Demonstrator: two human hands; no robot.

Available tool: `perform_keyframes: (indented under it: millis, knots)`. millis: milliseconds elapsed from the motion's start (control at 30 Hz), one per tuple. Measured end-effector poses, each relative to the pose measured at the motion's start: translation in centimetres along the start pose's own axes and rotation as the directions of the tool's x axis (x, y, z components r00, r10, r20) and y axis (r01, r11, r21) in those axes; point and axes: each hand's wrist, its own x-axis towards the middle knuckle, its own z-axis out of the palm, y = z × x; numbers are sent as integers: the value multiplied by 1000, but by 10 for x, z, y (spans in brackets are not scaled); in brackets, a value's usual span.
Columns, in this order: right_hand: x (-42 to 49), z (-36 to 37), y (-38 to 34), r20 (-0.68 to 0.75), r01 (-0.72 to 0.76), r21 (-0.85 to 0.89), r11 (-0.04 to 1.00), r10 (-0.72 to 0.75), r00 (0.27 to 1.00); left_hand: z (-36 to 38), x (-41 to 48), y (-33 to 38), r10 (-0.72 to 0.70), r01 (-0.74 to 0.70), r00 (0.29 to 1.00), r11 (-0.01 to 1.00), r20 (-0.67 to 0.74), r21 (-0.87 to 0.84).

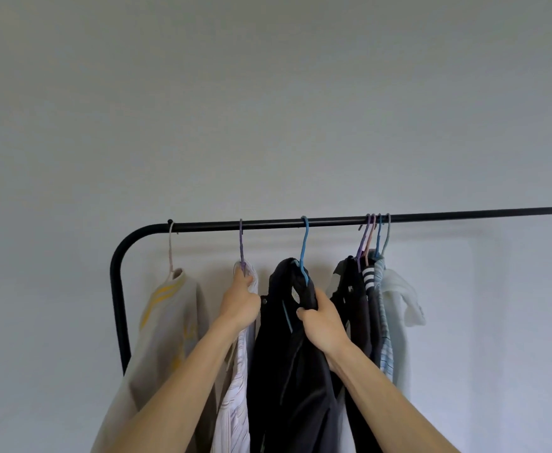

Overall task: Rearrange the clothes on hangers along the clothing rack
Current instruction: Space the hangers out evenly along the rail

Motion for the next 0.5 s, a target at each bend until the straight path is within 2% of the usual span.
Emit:
perform_keyframes:
  millis: [500]
  knots:
    - [-7,-8,-8,31,3,-85,996,-1,1000,-6,-4,-3,19,-19,1000,1000,9,-17]
